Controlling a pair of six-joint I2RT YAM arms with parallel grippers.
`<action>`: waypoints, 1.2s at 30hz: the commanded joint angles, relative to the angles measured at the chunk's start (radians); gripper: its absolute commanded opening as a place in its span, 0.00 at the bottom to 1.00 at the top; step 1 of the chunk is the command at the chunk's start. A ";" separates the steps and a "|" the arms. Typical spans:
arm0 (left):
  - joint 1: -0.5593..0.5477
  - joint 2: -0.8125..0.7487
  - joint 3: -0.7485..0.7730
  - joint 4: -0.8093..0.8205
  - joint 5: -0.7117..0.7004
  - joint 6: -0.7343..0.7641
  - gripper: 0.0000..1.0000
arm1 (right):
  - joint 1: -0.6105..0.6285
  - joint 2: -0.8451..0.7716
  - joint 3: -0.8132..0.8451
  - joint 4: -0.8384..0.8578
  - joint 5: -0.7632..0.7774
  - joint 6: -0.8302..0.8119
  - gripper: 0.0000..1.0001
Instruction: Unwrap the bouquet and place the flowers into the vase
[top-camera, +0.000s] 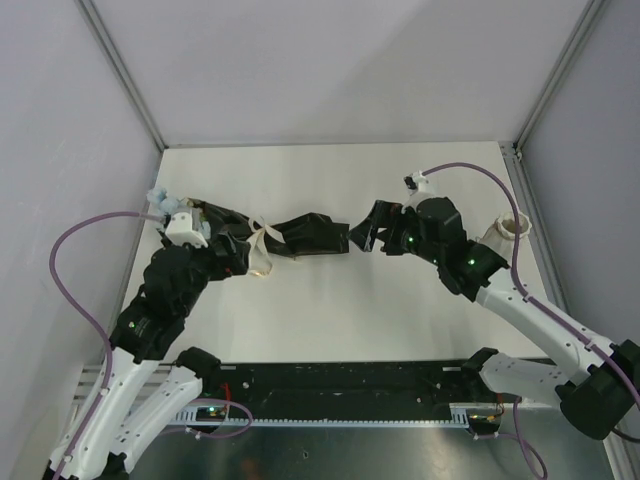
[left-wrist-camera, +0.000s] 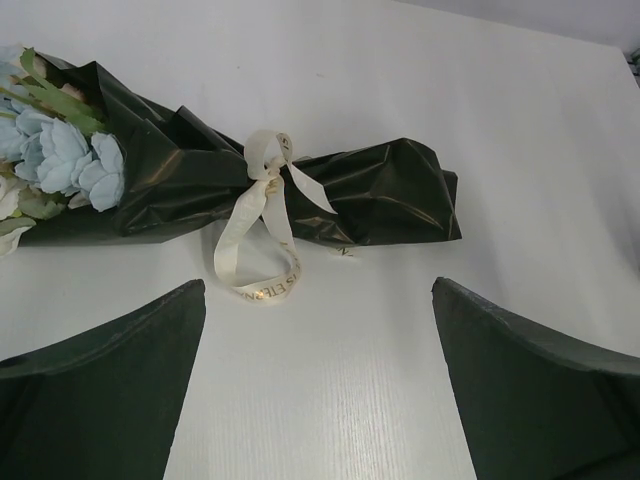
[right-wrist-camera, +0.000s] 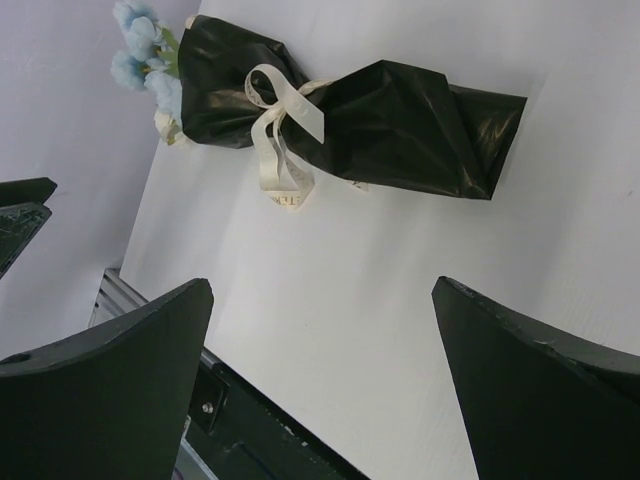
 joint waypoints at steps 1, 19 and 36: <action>0.007 -0.015 -0.010 0.013 -0.018 0.007 1.00 | 0.011 0.025 0.006 0.089 -0.017 -0.040 0.99; 0.026 -0.008 -0.072 -0.039 -0.105 -0.288 1.00 | 0.023 0.535 0.110 0.629 -0.107 -0.291 0.66; 0.076 -0.002 -0.118 -0.087 -0.055 -0.339 1.00 | 0.129 1.084 0.579 0.643 -0.112 -0.207 0.63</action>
